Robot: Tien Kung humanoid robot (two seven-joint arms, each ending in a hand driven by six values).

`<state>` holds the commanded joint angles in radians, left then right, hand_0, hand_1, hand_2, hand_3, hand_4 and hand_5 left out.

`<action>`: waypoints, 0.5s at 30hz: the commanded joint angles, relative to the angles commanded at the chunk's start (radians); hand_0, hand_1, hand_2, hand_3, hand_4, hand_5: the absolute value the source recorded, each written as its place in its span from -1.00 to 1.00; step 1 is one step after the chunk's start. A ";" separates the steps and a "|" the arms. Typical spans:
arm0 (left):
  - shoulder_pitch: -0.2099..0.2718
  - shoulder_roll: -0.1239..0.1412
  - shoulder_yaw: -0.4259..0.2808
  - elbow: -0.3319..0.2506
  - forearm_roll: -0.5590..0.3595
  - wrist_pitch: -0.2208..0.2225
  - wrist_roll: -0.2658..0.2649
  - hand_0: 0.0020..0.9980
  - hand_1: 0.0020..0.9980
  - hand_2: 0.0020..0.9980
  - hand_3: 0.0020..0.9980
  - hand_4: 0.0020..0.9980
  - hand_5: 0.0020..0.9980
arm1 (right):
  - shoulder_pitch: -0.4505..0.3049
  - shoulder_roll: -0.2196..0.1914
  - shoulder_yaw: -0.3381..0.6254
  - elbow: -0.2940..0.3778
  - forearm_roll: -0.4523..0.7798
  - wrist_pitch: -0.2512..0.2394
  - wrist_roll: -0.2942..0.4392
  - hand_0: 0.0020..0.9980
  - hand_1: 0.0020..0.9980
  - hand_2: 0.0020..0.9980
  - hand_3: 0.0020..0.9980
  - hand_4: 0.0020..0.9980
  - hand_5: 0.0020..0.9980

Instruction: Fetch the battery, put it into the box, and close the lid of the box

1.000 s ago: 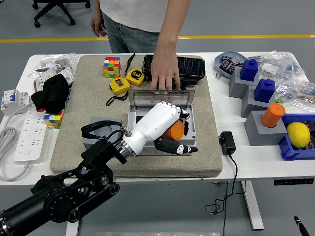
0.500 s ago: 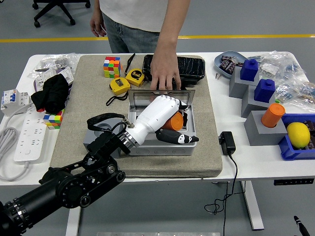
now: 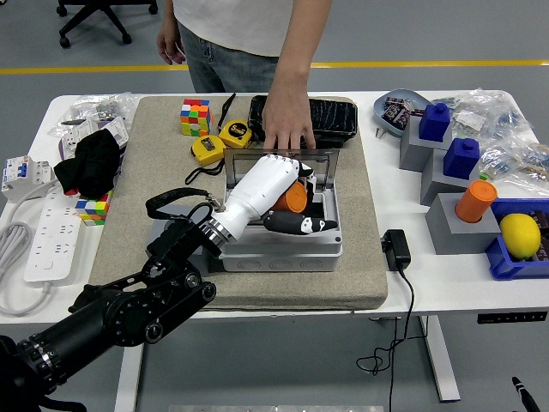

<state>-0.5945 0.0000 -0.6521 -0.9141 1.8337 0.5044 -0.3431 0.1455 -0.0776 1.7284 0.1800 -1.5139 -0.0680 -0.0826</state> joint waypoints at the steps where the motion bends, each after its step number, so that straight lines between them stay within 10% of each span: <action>1: 0.000 0.000 -0.001 0.002 0.000 0.001 -0.001 -0.94 -1.00 -1.00 -1.00 1.00 0.12 | 0.000 0.000 0.000 0.000 0.000 0.000 0.000 0.91 0.70 0.59 0.61 1.00 1.00; 15: 0.000 0.000 -0.004 0.009 0.028 0.015 0.004 -0.93 -1.00 -1.00 -1.00 1.00 0.16 | -0.001 0.000 0.002 0.000 0.001 0.000 0.000 0.92 0.70 0.59 0.61 1.00 1.00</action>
<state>-0.5948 0.0000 -0.6557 -0.9051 1.8617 0.5195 -0.3392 0.1446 -0.0772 1.7304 0.1800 -1.5129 -0.0676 -0.0830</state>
